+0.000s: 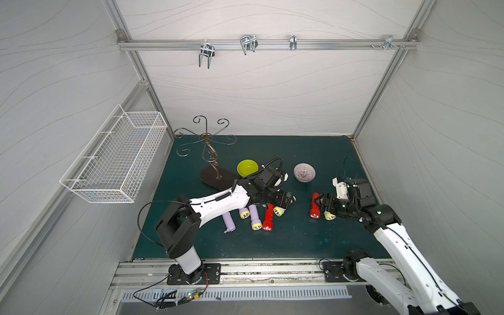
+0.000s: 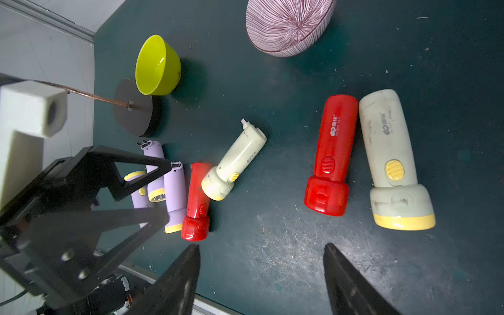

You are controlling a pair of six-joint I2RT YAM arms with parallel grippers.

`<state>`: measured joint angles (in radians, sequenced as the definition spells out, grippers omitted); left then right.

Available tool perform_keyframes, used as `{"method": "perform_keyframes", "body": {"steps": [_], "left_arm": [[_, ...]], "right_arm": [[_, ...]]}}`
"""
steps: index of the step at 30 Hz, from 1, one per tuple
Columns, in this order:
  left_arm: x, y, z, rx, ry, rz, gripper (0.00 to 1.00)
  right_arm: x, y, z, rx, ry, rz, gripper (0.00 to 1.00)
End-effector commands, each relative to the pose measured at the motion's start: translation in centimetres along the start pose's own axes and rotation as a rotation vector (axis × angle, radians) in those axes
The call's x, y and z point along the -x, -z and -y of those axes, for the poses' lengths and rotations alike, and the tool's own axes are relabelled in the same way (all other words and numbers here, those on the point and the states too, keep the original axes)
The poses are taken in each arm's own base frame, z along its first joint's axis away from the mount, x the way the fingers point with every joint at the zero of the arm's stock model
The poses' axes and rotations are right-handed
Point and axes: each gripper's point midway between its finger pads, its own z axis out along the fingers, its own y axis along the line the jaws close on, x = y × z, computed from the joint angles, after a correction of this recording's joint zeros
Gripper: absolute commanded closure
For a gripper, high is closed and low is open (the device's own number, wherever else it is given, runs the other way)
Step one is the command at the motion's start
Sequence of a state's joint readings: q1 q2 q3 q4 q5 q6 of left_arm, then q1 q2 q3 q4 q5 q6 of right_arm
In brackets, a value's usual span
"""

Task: Close the plug at the bottom of the flashlight
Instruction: Place the flashlight at the center of the board, then pick up the flashlight from the center of the board.

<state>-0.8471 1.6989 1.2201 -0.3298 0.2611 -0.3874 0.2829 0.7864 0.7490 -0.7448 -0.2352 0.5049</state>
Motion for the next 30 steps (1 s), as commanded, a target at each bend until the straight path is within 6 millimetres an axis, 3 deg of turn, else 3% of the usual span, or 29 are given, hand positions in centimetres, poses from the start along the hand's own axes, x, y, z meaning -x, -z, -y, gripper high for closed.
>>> {"method": "perform_keyframes", "body": {"steps": [1, 8, 17, 30], "left_arm": [[0.2, -0.9, -0.5, 0.09, -0.097, -0.05, 0.1], [-0.3, -3.8, -1.6, 0.185, -0.141, -0.125, 0.13], [0.6, -6.2, -2.5, 0.261, -0.192, -0.154, 0.17], [-1.1, -9.2, -3.7, 0.29, -0.198, -0.242, 0.23]], "right_arm": [[-0.6, 0.6, 0.3, -0.018, 0.003, -0.001, 0.27], [-0.4, 1.1, -0.1, 0.005, 0.012, 0.022, 0.27], [-0.1, 1.1, -0.5, 0.026, 0.017, 0.027, 0.27], [0.5, 0.3, -0.4, 0.027, 0.02, 0.024, 0.27]]}}
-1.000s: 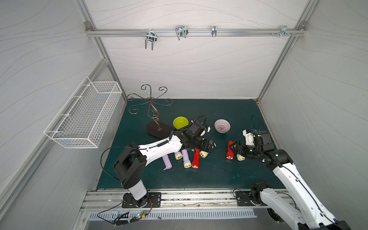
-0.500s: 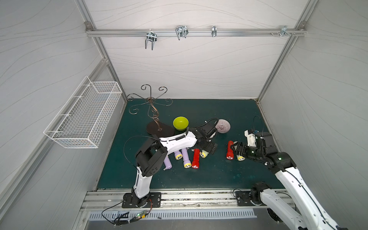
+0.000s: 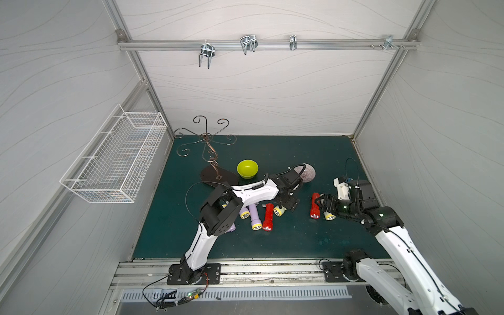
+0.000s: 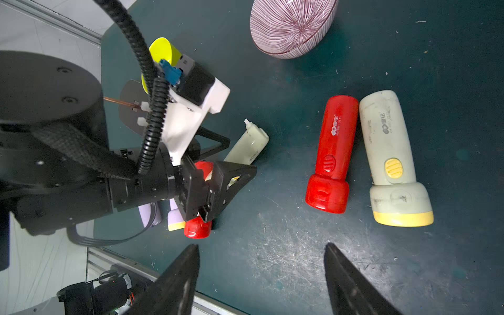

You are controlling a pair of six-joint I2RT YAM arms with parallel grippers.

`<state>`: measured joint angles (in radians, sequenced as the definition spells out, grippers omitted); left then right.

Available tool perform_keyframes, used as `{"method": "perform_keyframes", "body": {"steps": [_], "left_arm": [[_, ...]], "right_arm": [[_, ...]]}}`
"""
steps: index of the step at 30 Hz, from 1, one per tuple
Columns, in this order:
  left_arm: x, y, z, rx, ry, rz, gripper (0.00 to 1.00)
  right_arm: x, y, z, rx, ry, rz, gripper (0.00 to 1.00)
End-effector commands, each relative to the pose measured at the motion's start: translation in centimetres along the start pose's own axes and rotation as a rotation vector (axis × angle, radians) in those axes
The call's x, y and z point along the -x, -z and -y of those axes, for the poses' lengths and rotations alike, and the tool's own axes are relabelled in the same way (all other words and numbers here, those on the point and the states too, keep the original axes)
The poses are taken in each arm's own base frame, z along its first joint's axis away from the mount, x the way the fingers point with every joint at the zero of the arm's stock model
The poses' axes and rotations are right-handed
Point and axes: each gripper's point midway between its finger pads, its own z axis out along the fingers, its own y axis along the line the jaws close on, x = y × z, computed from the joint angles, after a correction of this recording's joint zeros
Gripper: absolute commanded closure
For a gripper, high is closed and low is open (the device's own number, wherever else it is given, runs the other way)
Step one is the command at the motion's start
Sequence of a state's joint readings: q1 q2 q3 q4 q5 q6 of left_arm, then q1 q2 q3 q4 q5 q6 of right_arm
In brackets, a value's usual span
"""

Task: Close the plug at the bottom of the flashlight
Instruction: Pick up the flashlight from the center of the board.

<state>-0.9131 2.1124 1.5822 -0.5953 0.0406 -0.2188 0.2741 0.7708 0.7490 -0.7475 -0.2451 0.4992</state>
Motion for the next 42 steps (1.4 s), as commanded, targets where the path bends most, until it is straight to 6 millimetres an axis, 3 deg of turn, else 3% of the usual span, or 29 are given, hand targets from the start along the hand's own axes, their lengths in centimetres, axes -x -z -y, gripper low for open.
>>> {"method": "perform_keyframes", "body": {"steps": [1, 6, 11, 18, 23, 30, 34, 38, 42], "left_arm": [[0.5, -0.4, 0.2, 0.009, -0.022, -0.003, 0.24], [0.6, -1.2, 0.3, 0.007, -0.013, -0.014, 0.32], [0.7, -1.7, 0.6, -0.011, -0.013, -0.02, 0.49], [1.3, -0.4, 1.3, -0.047, -0.021, 0.026, 0.87], [3.5, 3.8, 2.2, -0.096, -0.063, 0.194, 1.0], [6.3, 13.1, 3.3, -0.171, -0.141, 0.558, 1.0], [6.2, 17.4, 4.1, -0.211, -0.219, 0.712, 1.0], [5.3, 19.9, 4.7, -0.248, -0.301, 0.789, 1.0], [4.4, 21.7, 5.0, -0.276, -0.368, 0.859, 1.0]], "right_arm": [[0.5, -0.1, -0.3, 0.019, 0.014, 0.013, 0.27], [0.4, -0.2, -0.1, 0.014, 0.01, 0.014, 0.27], [0.5, -0.2, 0.2, 0.003, 0.006, 0.02, 0.27], [0.4, -0.3, 0.3, 0.003, -0.002, 0.017, 0.27], [0.3, 0.0, 0.1, 0.012, 0.007, 0.018, 0.27], [0.4, 0.7, -0.5, 0.043, 0.013, 0.041, 0.25], [0.8, 0.9, -1.8, 0.107, 0.023, 0.056, 0.28], [1.7, 1.5, -3.5, 0.185, 0.035, 0.09, 0.31], [2.9, 3.1, -6.5, 0.322, 0.097, 0.145, 0.34]]}}
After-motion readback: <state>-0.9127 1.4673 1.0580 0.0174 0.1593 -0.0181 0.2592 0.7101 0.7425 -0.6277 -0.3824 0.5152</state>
